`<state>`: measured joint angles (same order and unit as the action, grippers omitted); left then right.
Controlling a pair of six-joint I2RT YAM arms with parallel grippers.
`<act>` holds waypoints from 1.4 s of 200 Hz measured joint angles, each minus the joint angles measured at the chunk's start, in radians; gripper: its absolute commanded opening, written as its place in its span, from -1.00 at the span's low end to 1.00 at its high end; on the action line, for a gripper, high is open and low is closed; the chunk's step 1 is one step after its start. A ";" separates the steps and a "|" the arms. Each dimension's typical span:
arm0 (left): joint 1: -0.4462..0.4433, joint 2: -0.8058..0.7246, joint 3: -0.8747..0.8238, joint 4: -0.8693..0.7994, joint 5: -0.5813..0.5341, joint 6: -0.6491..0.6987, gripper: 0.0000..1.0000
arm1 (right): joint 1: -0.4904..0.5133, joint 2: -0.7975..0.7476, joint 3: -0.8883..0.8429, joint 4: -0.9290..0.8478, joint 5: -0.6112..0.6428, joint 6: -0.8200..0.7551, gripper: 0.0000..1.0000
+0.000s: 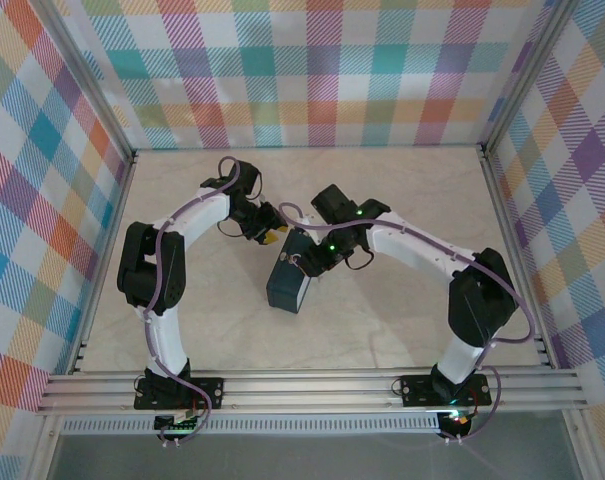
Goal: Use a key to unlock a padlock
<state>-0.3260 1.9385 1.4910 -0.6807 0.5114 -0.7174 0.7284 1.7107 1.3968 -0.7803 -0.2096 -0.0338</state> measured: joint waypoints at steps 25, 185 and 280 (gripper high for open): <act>0.001 -0.011 -0.027 0.014 0.000 -0.019 -0.30 | 0.003 0.000 0.007 -0.001 0.019 0.026 -0.33; -0.048 -0.184 -0.273 0.110 -0.085 -0.233 -0.31 | -0.008 0.060 0.080 0.104 0.248 0.379 -0.55; -0.098 -0.185 -0.276 0.135 -0.105 -0.249 -0.32 | -0.009 0.104 0.097 0.254 0.405 0.544 -0.53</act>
<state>-0.4244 1.7535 1.2152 -0.5461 0.4065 -0.9665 0.7193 1.8149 1.4933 -0.5262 0.1955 0.5106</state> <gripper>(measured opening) 0.341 0.245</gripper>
